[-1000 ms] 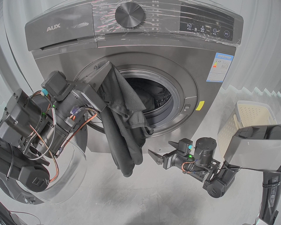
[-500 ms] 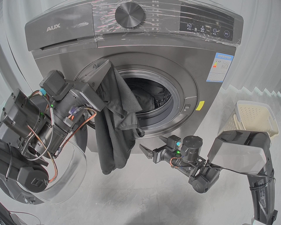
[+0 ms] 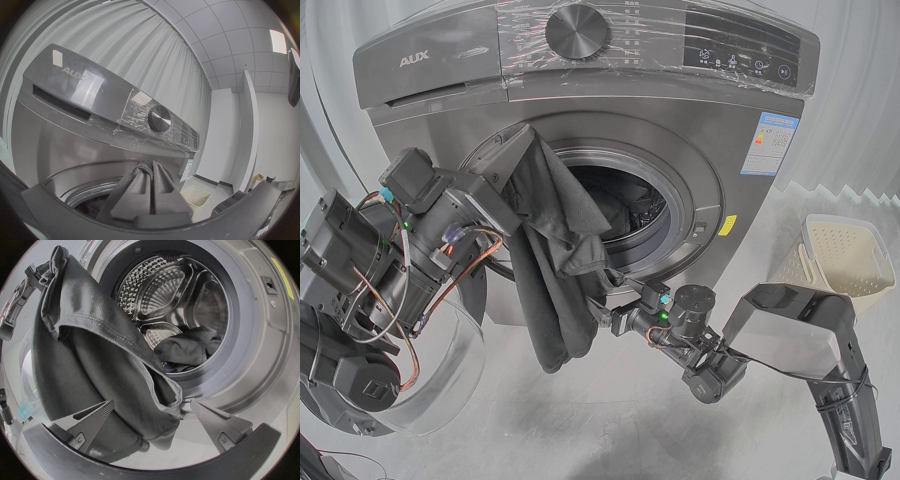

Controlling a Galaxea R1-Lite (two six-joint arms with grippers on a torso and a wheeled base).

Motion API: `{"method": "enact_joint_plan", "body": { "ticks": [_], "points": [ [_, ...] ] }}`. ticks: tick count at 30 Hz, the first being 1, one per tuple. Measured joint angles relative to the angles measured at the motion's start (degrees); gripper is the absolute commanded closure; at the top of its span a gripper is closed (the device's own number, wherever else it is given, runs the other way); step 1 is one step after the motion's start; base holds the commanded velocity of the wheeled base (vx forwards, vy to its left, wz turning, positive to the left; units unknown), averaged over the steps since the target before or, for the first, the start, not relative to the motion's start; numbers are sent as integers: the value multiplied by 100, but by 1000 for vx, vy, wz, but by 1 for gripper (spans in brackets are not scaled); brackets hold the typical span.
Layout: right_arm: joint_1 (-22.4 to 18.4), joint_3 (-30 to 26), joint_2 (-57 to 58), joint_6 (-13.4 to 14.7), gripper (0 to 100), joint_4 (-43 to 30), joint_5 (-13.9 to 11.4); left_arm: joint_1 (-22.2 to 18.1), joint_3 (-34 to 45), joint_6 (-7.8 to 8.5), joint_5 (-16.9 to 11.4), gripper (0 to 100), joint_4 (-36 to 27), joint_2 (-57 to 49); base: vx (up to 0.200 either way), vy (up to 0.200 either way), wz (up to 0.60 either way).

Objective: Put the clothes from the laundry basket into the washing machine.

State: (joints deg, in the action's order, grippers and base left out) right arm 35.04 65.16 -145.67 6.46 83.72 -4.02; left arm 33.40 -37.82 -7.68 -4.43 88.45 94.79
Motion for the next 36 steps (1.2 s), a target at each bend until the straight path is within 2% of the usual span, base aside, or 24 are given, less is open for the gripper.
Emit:
{"method": "enact_joint_plan", "body": {
  "ticks": [5, 6, 15, 19, 26, 27, 36],
  "points": [
    [-105, 505, -235, -45, 0, 0, -71, -2, 20, -1, -4, 100, 1, -9, 0, 0, 0],
    [-122, 568, -271, -45, 100, 16, -101, -2, 20, -1, -4, 100, 0, -9, 0, 0, 0],
    [-73, 805, -395, -48, 100, 132, -211, 0, 20, -11, 0, 100, 4, -15, 0, 0, 0],
    [-43, 816, -395, -48, 100, 183, -227, 0, 20, -63, 2, 100, 4, -20, 0, 0, 0],
    [-12, 450, -316, -48, 100, 219, -229, -9, 13, -96, 2, 100, 4, -20, 0, 0, 0],
    [-4, 385, -306, -48, 0, 219, -229, -9, 6, -99, 5, 100, 4, -20, 0, 0, 0],
    [40, 341, -295, -52, 0, 195, -240, -6, -2, -101, 2, 100, 4, -22, 0, 0, 0]
  ]
}}
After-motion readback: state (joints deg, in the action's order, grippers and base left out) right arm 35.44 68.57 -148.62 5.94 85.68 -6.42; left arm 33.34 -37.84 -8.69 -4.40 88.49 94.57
